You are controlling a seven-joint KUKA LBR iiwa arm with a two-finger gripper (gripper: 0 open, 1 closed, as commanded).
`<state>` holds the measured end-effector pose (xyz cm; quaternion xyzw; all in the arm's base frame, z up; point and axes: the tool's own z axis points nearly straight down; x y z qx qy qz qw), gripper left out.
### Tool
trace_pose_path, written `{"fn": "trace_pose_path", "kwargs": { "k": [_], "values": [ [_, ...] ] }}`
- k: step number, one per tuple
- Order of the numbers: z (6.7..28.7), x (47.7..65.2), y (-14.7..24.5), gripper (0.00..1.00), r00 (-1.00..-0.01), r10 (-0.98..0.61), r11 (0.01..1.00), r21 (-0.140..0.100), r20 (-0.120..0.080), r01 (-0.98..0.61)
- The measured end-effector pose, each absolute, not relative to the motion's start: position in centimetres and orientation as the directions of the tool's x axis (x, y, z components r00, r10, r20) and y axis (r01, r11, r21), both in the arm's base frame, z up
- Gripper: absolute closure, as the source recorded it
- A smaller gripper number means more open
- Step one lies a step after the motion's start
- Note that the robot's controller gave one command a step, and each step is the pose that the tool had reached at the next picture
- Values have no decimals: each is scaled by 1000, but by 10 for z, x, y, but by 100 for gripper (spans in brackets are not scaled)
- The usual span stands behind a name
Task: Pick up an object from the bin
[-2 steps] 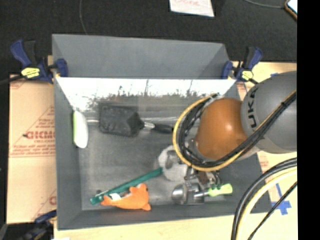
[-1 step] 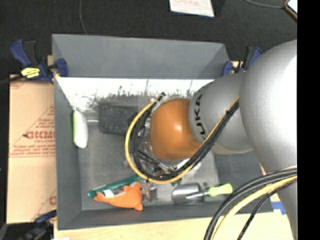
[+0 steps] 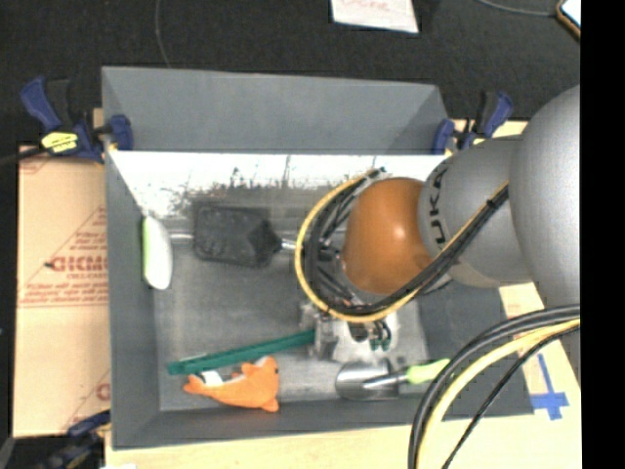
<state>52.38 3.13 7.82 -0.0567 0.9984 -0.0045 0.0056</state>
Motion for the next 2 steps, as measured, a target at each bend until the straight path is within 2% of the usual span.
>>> {"fn": "trace_pose_path", "kwargs": {
  "k": [1,2],
  "values": [
    [78,524,31,100,-993,-114,993,-10,-11,-114],
    [102,521,32,100,-993,-116,993,-11,-20,-115]
  ]
}}
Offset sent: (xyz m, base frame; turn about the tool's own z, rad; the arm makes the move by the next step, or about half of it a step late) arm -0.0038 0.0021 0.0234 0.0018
